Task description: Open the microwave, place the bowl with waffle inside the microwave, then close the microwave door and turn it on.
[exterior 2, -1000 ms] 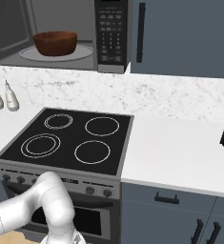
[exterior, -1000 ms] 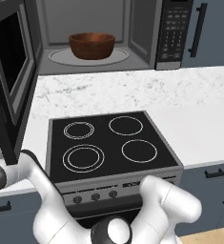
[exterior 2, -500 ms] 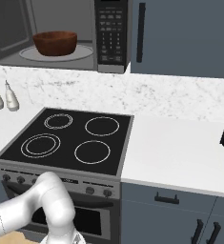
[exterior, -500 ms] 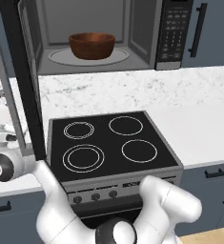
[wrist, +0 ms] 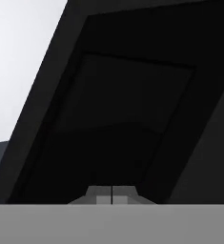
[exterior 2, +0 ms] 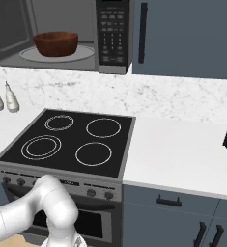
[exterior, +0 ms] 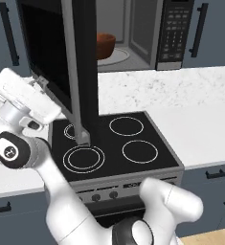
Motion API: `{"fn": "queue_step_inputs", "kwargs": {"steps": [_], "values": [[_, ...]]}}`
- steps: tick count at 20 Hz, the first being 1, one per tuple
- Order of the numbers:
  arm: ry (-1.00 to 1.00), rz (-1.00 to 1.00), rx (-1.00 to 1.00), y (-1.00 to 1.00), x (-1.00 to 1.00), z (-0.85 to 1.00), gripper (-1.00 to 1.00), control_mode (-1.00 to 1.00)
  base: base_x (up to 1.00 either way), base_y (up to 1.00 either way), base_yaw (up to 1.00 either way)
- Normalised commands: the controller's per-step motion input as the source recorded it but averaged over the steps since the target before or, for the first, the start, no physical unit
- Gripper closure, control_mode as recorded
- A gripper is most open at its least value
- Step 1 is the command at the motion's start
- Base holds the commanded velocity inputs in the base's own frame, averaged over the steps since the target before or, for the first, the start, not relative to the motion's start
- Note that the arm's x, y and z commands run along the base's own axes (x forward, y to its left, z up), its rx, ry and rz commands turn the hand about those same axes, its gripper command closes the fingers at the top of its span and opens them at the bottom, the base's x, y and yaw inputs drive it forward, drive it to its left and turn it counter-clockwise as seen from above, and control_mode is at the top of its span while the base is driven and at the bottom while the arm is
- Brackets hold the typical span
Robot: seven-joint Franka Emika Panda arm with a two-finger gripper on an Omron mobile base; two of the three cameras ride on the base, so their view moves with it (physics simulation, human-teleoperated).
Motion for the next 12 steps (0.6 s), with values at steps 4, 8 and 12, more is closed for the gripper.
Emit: {"fn": "queue_step_inputs", "kwargs": {"steps": [4, 8, 12], "values": [[0.30, 0.09, 0.39, -1.00, -0.02, 0.26, 1.00, -1.00, 0.00, 0.00, 0.00], [0.29, 0.09, 0.36, -1.00, 0.00, 0.21, 1.00, -1.00, 0.00, 0.00, 0.00], [0.19, 0.10, 0.34, -1.00, 0.14, 0.12, 1.00, -1.00, 0.00, 0.00, 0.00]]}}
